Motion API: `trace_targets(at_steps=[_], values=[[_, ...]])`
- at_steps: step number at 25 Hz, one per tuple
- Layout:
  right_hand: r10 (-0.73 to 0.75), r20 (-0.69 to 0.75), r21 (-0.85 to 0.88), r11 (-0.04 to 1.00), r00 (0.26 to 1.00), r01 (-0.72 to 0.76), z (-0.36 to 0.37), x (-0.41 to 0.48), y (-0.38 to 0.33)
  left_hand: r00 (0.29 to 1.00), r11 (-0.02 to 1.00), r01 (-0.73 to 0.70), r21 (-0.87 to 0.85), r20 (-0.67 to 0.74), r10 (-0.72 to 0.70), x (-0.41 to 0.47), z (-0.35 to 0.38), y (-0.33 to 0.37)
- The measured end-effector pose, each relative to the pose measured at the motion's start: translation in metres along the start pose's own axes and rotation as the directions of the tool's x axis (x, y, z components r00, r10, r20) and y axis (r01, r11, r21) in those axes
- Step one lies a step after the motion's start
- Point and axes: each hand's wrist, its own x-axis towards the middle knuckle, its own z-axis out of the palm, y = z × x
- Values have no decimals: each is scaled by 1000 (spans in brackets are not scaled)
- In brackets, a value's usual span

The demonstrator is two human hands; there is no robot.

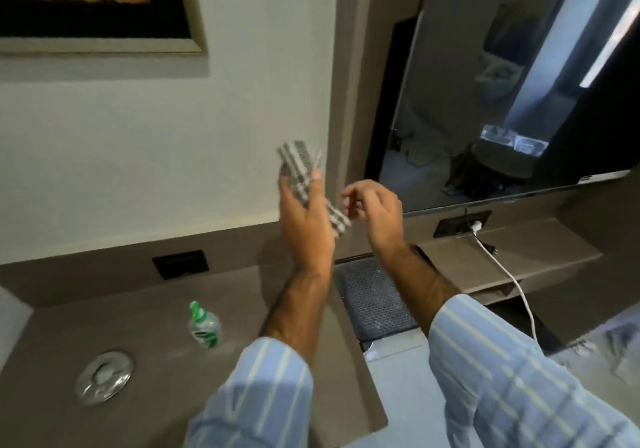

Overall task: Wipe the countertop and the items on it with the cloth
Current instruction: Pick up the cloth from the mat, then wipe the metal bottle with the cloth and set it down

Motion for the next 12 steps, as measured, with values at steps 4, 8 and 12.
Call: trace_targets(at_steps=[4,8,12], values=[[67,364,-650,733,929,202,76,16,17,939,941,305,146,-208,-272,-3,-101,-62],[379,290,-813,582,879,16,98,24,54,925,867,375,328,-72,-373,-11,-89,-125],[300,218,-757,652,929,-33,99,19,70,952,901,306,307,-90,-293,-31,-53,-174]])
